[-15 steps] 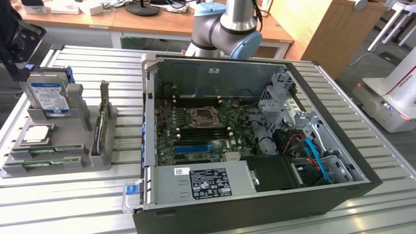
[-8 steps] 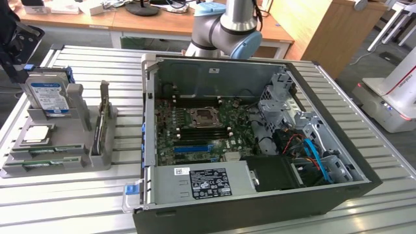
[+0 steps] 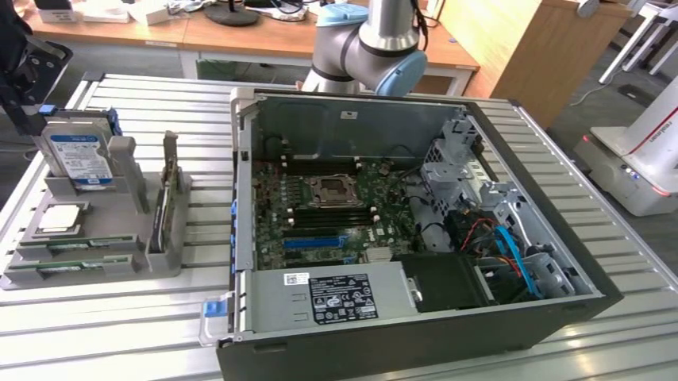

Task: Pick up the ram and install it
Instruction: 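Pick up the ram and move it above insertion slot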

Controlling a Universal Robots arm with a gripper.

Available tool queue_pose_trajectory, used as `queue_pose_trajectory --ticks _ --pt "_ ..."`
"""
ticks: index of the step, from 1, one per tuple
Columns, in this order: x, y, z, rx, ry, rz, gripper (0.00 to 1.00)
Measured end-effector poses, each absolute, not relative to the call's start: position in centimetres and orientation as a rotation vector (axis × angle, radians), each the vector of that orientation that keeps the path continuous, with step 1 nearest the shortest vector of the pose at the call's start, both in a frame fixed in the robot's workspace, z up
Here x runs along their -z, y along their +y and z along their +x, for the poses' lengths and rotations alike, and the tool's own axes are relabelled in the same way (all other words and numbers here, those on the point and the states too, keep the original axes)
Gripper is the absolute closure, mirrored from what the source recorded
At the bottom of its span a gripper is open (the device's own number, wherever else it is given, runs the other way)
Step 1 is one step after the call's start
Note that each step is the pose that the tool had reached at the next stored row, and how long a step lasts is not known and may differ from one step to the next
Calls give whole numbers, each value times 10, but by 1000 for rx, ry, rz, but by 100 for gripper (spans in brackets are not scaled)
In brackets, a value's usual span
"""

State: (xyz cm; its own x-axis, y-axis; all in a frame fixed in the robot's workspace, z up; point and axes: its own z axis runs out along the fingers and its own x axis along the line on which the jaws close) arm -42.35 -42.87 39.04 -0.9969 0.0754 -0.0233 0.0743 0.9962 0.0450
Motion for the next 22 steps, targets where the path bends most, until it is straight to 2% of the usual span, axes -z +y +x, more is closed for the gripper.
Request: queue_pose_trajectory --ticks 22 --pt "-390 -429 -424 -70 3117 15 89"
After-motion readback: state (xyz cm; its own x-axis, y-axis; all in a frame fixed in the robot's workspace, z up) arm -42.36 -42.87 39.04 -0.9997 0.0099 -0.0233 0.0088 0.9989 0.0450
